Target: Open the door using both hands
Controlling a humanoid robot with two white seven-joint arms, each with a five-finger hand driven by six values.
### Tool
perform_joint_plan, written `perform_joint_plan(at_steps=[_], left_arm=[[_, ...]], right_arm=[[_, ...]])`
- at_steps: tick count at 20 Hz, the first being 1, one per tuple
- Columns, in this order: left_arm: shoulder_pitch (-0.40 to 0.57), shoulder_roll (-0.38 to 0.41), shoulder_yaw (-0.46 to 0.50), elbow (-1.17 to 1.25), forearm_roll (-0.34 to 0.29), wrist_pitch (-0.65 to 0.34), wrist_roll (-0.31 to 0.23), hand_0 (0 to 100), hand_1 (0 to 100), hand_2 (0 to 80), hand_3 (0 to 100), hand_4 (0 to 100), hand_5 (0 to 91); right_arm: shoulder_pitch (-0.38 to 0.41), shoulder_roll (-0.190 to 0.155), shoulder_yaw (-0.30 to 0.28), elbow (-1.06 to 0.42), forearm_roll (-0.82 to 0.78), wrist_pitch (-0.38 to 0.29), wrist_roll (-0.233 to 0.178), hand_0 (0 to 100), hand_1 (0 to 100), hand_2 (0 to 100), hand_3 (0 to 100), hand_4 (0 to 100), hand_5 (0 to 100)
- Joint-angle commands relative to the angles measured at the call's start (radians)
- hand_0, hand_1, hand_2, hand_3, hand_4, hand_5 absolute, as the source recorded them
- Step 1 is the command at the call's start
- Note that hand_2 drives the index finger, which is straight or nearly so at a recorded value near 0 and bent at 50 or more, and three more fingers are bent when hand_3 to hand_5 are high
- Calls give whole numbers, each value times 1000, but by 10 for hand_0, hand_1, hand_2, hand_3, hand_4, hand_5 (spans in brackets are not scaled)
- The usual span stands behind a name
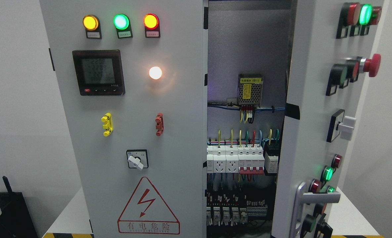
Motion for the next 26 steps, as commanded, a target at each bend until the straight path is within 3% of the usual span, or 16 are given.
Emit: perform_joint_plan(at_steps=[1,3,4,7,9,12,17,19,23,26], left_arm=[[-20,-21,-10,-26,-4,-2,0,0,0,0,0,31,0],[5,-13,-68,-144,-6,-2,0,0,0,0,0,31,0],[63,4,-99,-236,2,-3,-1,0,0,0,0,31,0],[243,145,-102,-629,5,-5,-13,0,0,0,0,31,0],[381,212,-96,-925,36,-8,-56,0,0,0,0,31,0],[547,365,-41,-1260,158,-92,-89,0,0,0,0,31,0],[705,565,137,-1546,370,-484,-90,0,0,0,0,31,0],[743,651,204,-1602,465,-574,-92,0,0,0,0,30,0],[791,780,365,-1662,655,-603,-121,0,0,0,0,30,0],[814,855,494,-1671,784,-602,-197,0,0,0,0,30,0]], right_arm=[[0,-1,0,1,9,0,0,106,0,0,0,0,0],[0,0,0,1,9,0,0,106,0,0,0,0,0],[0,0,0,1,9,0,0,106,0,0,0,0,0],[0,0,0,-1,9,0,0,106,0,0,0,0,0],[0,0,0,-1,9,0,0,106,0,0,0,0,0],[0,0,0,1,9,0,0,106,0,0,0,0,0],[0,0,0,-1,9,0,0,106,0,0,0,0,0],[0,0,0,1,9,0,0,106,0,0,0,0,0],[0,0,0,1,9,0,0,106,0,0,0,0,0],[0,0,0,-1,9,0,0,106,0,0,0,0,0]])
